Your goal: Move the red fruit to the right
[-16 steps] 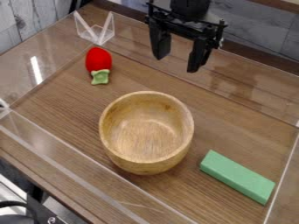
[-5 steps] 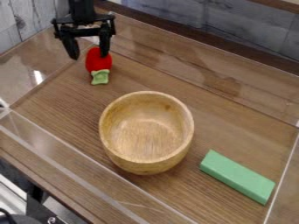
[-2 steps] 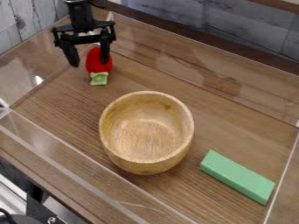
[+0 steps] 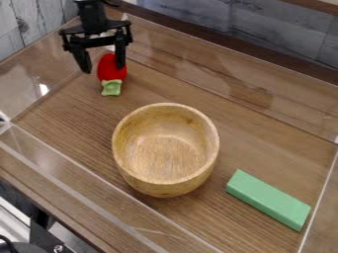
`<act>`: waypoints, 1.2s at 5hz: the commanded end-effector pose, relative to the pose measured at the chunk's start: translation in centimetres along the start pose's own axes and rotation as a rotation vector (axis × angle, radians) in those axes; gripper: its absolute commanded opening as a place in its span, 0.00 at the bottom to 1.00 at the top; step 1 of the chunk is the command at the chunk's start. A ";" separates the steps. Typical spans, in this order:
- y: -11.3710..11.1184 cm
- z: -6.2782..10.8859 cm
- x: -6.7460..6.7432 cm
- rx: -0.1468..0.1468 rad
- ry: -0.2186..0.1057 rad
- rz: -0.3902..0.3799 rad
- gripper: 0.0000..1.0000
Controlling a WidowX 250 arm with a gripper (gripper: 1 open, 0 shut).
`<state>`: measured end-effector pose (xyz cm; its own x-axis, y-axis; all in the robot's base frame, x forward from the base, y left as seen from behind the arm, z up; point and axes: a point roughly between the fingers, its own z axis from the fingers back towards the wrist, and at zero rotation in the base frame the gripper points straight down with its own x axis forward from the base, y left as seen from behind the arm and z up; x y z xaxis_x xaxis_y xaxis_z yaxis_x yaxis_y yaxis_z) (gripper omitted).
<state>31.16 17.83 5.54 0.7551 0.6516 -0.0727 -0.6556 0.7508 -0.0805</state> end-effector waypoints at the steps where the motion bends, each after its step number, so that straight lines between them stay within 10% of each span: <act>1: -0.5 3.9 1.3 -0.019 -0.089 -0.011 1.00; 5: -0.4 3.1 2.4 0.000 -0.103 0.112 1.00; 6: -1.1 1.5 2.4 0.021 -0.091 0.006 1.00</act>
<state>33.06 18.27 5.03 0.7435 0.6675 -0.0395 -0.6687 0.7418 -0.0509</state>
